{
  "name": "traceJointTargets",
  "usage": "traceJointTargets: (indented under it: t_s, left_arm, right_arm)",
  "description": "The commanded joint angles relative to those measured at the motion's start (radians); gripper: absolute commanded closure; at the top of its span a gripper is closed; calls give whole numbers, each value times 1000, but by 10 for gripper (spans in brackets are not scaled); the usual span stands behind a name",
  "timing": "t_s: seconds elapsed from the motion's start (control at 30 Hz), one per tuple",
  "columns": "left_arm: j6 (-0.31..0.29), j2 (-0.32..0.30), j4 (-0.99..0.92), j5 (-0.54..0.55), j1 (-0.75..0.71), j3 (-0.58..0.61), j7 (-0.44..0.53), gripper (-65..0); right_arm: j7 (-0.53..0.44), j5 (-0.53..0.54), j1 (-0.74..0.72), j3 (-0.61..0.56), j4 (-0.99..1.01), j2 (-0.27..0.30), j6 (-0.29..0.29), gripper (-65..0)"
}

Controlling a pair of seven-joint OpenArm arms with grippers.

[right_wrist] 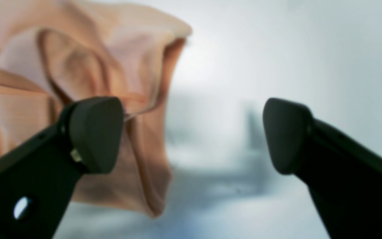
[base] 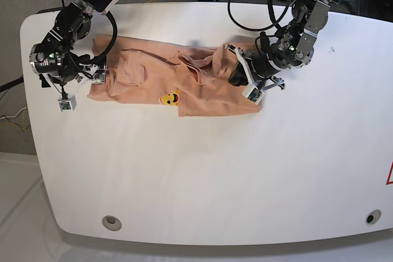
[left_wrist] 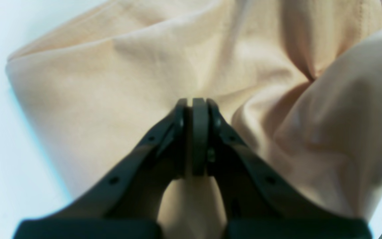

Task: Fold the T-shirt properly
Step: 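Move the right gripper to the shirt's opposite end beside the smiley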

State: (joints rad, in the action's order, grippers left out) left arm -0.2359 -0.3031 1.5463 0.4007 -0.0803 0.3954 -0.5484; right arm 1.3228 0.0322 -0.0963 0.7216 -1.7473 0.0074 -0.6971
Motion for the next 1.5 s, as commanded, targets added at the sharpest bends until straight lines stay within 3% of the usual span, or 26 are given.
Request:
traceJointTargets:
  t_s: [0.0,0.2,0.6,1.07,1.47]
  left_arm:
    - [16,-8,1,-24,3,-2,-31,-26]
    - [16,-8,-14,-24,3,-2,-31,-26]
    - [16,20,-45,-24,4,0,-31,-26]
    - [16,20,-39,-24,4,0,-31,-26]
    - [16,20,-43,-24,4,-3,-31,-26]
  right_arm:
    - [25,-4,-29,33,-16,-1,-1,-650]
    - [73,-4,-61,72,-16,-11,-1,-650]
    - [73,-8,-121,114,-24,-17,-1,-650]
    - [-441,-7,-67,171,-23,-93,-1,-650]
    - [-570,-7,-24,229,-52,-165,-1,-650]
